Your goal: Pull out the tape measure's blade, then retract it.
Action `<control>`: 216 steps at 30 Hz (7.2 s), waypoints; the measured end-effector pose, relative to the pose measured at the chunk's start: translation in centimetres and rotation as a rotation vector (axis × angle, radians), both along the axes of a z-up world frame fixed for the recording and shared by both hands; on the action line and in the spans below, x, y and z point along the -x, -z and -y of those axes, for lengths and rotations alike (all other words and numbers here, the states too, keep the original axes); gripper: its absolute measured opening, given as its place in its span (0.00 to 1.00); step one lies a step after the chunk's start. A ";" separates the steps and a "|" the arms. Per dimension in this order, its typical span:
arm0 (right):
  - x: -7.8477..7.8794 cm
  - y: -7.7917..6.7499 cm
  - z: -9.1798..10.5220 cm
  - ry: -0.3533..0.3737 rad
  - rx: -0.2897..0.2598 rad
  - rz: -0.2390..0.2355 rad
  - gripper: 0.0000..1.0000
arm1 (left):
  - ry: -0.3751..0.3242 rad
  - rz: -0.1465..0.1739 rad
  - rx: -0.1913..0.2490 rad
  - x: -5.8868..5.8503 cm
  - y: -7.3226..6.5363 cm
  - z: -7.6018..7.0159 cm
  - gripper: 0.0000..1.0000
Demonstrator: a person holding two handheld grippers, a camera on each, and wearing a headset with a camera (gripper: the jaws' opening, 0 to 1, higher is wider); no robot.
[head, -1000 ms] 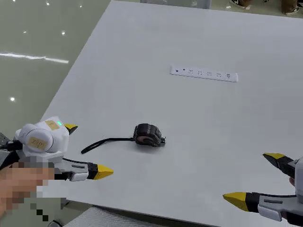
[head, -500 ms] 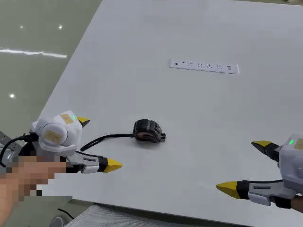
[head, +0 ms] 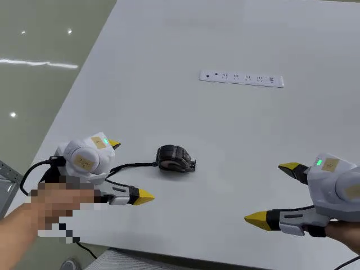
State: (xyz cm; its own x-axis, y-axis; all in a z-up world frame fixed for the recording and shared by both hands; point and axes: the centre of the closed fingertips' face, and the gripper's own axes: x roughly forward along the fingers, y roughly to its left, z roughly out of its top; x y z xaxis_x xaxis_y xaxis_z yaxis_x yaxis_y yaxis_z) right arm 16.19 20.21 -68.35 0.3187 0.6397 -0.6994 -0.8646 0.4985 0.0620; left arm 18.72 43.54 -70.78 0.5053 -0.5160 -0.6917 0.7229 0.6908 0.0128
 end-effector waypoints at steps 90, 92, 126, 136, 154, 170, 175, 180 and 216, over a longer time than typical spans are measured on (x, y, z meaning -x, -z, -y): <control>-8.7 13.8 -13.4 -0.535 0.053 0.071 0.24 | 0.489 0.015 -0.261 -6.4 6.9 6.7 0.55; -8.6 13.9 -13.5 -0.543 0.054 0.072 0.22 | 0.500 0.015 -0.267 -6.5 7.0 6.8 0.54; -8.7 13.7 -13.9 -0.583 0.046 0.068 0.12 | 0.540 0.027 -0.299 -6.9 6.9 7.0 0.32; -8.9 13.7 -13.8 -0.580 0.055 0.086 0.11 | 0.543 0.016 -0.293 -6.9 6.7 6.9 0.30; -8.9 13.7 -12.6 -0.553 0.041 0.064 0.11 | 0.546 -0.013 -0.299 -6.9 6.8 6.9 0.29; -8.8 13.5 -10.4 -0.521 0.031 0.040 0.10 | 0.552 -0.017 -0.304 -6.9 6.9 6.9 0.29; -8.9 13.6 -9.6 -0.519 0.035 0.033 0.10 | 0.551 -0.017 -0.304 -6.9 6.8 6.9 0.29; -9.0 13.6 -8.7 -0.517 0.039 0.027 0.10 | 0.551 -0.018 -0.306 -6.9 6.8 6.9 0.29; -9.1 13.8 -3.6 -0.460 0.034 -0.010 0.10 | 0.560 -0.017 -0.317 -7.0 7.1 7.0 0.29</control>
